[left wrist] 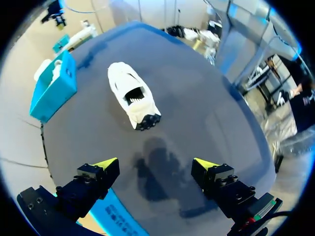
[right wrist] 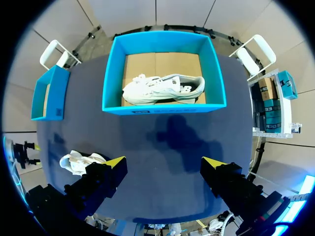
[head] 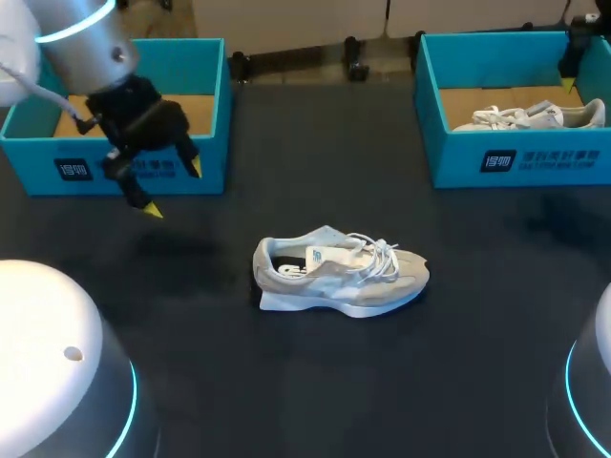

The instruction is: Take the shoe out of the shoebox, open the shoe tongue, remove and reinsert the insole, then place the shoe into the shoebox

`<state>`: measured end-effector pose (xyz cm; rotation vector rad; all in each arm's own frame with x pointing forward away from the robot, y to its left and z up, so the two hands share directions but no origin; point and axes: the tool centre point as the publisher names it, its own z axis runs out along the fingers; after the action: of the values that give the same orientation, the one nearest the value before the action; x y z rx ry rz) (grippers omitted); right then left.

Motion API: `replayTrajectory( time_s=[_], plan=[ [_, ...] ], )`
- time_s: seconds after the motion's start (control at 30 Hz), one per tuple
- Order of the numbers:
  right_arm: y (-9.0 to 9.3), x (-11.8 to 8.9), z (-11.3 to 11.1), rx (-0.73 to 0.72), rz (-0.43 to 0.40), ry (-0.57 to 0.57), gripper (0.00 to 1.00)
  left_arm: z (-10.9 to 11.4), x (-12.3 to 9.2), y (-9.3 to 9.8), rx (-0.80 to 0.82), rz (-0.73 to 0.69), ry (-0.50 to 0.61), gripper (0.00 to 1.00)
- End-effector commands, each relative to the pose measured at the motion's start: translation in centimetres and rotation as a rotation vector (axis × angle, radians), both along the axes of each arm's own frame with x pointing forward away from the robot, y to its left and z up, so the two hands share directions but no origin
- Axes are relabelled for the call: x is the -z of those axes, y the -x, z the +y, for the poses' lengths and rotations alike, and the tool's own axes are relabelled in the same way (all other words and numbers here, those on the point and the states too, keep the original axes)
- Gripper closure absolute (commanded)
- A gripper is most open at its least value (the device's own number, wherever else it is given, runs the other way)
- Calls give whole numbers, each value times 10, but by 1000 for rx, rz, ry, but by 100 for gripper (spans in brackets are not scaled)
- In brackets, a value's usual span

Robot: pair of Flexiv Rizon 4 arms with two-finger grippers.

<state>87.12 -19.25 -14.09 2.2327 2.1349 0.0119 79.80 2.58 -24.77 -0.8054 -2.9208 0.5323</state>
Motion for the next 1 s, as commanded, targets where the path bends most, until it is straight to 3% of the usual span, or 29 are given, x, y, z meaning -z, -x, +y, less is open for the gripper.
replayTrajectory(
  time_s=[0.03, 0.4, 0.7, 1.0],
  plan=[
    [0, 0, 0, 0, 1, 0, 0, 18, 10, 3, -39, 39, 124, 0],
    [0, 0, 0, 0, 1, 0, 0, 33, 34, 8, -163, 111, 278, 0],
    [0, 0, 0, 0, 1, 0, 0, 45, 53, 14, -258, 140, 340, 0],
    [0, 0, 0, 0, 1, 0, 0, 58, 85, 17, -358, 190, 426, 0]
  ],
)
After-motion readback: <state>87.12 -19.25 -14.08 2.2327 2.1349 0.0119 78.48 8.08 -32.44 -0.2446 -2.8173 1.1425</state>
